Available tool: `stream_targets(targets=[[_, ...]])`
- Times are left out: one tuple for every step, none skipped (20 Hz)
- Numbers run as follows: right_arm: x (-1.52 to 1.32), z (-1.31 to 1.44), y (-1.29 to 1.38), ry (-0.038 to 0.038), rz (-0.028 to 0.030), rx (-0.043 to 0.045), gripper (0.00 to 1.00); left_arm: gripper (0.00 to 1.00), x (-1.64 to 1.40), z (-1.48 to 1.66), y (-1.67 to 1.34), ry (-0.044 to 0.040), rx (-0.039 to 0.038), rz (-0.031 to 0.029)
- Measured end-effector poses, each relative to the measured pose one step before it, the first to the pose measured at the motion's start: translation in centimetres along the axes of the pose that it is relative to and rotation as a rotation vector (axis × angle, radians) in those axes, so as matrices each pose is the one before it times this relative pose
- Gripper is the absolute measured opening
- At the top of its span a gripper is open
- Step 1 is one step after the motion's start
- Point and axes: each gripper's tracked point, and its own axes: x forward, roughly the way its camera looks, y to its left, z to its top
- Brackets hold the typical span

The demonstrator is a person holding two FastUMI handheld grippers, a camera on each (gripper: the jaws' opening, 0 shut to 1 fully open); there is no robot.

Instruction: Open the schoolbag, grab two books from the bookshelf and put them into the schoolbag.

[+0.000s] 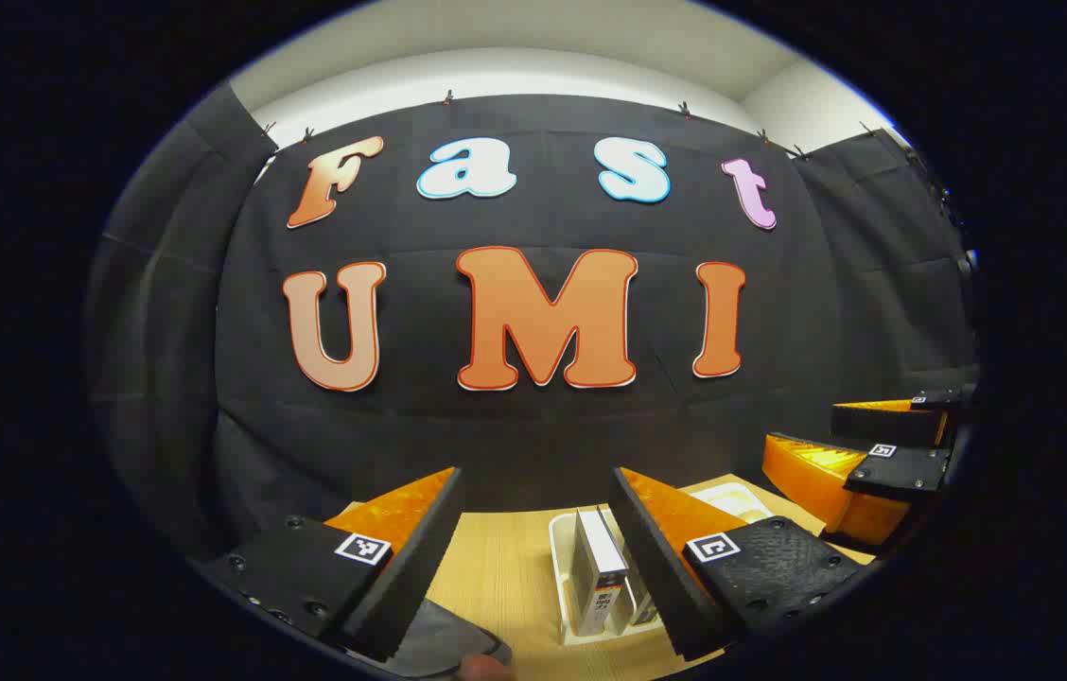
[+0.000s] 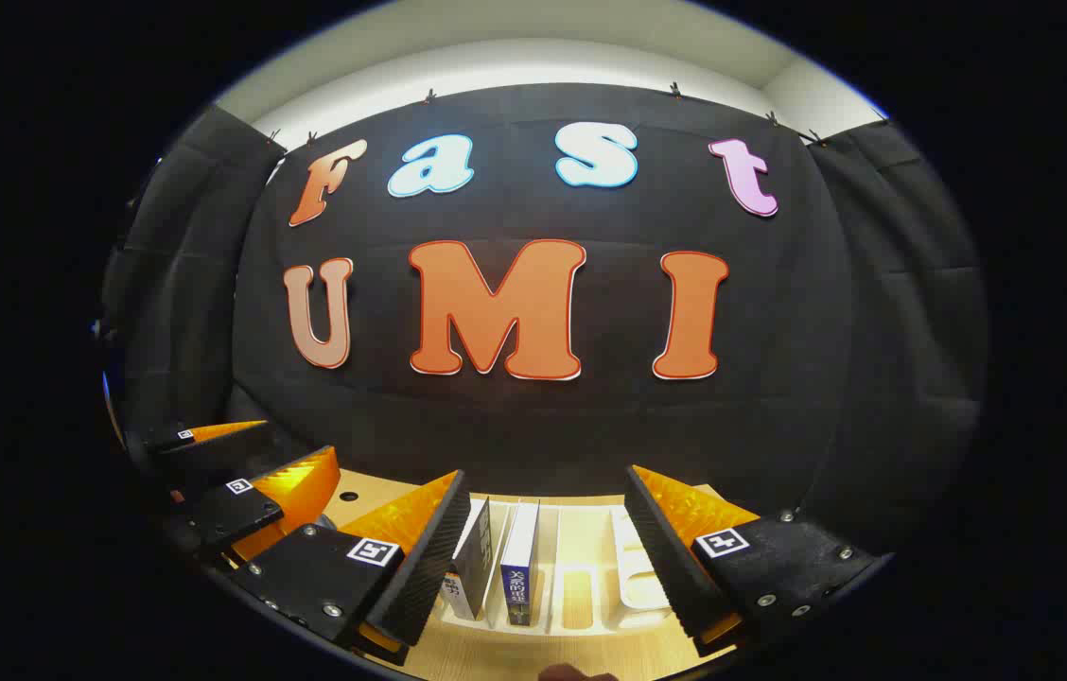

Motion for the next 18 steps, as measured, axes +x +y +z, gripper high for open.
stream_targets(targets=[[0.086,-0.250,0.042,0.00619,0.00678,-0.00887,0.98,0.98,-0.177,0.037,0.173,-0.00785,-0.00183,0.00690],[0.005,-0.199,0.014,0.00472,0.00144,-0.00992,0.98,0.98,-0.015,0.020,-0.072,-0.00474,-0.00497,0.00314],[0.005,0.003,0.193,-0.00380,0.00722,-0.00139,0.98,0.97,-0.165,-0.405,0.136,0.00410,0.00065,0.00352],[-0.138,-0.016,0.136,-0.00382,0.00301,0.00696,0.98,0.98,-0.141,-0.255,0.117,0.00941,0.00391,0.00728],[-0.080,-0.128,0.231,-0.00354,0.00898,0.00931,0.98,1.00,-0.126,-0.456,0.262,0.00685,0.00270,0.01121],[-0.125,-0.142,0.056,0.00093,-0.00178,0.00501,0.98,0.98,-0.208,-0.120,0.176,0.00387,0.00194,0.00774],[-0.125,-0.333,-0.136,0.00033,-0.00237,0.00445,0.98,0.98,-0.186,-0.290,0.164,0.00098,-0.00151,0.00429],[-0.109,-0.139,-0.129,0.00079,-0.00329,0.00331,0.98,0.98,-0.214,-0.055,0.090,0.00179,0.00209,0.00354],[-0.077,-0.019,0.099,0.00006,0.00256,0.00587,0.98,0.98,-0.084,-0.333,0.093,0.00328,0.00411,0.00303],[-0.101,-0.185,-0.248,0.00190,-0.00337,0.00460,0.98,0.98,-0.138,-0.046,0.023,0.00464,0.00591,0.00401],[-0.090,-0.183,-0.032,0.00261,-0.00073,0.00538,0.98,0.98,-0.114,-0.194,-0.014,-0.00112,0.00002,-0.00093],[-0.064,-0.212,-0.299,0.00415,-0.00946,0.00312,0.98,0.98,-0.208,0.049,-0.184,0.00332,0.00254,-0.00250],[-0.007,-0.189,-0.152,0.00346,-0.00484,0.00451,0.98,0.98,-0.201,0.048,-0.175,-0.00614,-0.00109,-0.00489],[-0.017,-0.245,-0.181,0.00452,-0.00691,0.00424,0.98,0.98,-0.231,0.163,-0.151,-0.00142,0.00317,-0.00368],[-0.153,-0.327,-0.083,0.00668,-0.00238,0.00606,0.98,0.98,-0.090,-0.018,0.019,-0.00304,0.00336,-0.00034],[0.031,-0.274,-0.127,0.00628,-0.00431,0.00563,0.98,0.98,-0.061,0.008,-0.049,-0.00034,0.00244,-0.00100],[-0.037,-0.158,-0.072,0.00295,-0.00127,0.00752,0.98,0.98,-0.079,-0.168,-0.169,-0.00061,0.00179,-0.00032],[-0.102,-0.110,-0.082,0.00367,-0.00405,0.00563,0.98,0.98,-0.100,-0.011,0.029,-0.00303,-0.00544,-0.00043]])
